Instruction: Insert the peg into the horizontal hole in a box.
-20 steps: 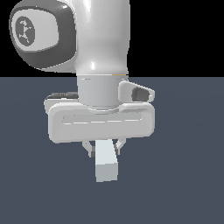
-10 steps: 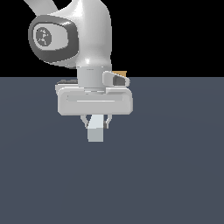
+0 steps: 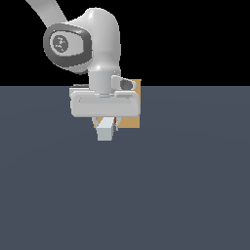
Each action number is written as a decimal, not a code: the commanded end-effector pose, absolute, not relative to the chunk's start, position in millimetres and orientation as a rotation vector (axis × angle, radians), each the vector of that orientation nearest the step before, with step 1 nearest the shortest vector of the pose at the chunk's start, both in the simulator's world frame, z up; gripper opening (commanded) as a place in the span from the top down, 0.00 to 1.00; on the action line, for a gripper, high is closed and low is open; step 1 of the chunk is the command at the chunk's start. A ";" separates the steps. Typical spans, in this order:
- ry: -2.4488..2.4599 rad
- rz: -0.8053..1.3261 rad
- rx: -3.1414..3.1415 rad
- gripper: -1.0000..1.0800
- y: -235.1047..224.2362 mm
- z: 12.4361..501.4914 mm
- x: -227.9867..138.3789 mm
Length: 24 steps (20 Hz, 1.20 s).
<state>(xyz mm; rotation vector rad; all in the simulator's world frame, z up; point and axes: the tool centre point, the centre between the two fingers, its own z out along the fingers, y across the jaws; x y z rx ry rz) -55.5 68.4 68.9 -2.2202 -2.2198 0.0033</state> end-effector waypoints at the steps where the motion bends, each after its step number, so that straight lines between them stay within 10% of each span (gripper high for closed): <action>1: -2.210 0.000 -2.233 1.00 77.5 71.9 -55.5; 24: -2.202 0.000 -2.239 1.00 96.0 72.9 -54.1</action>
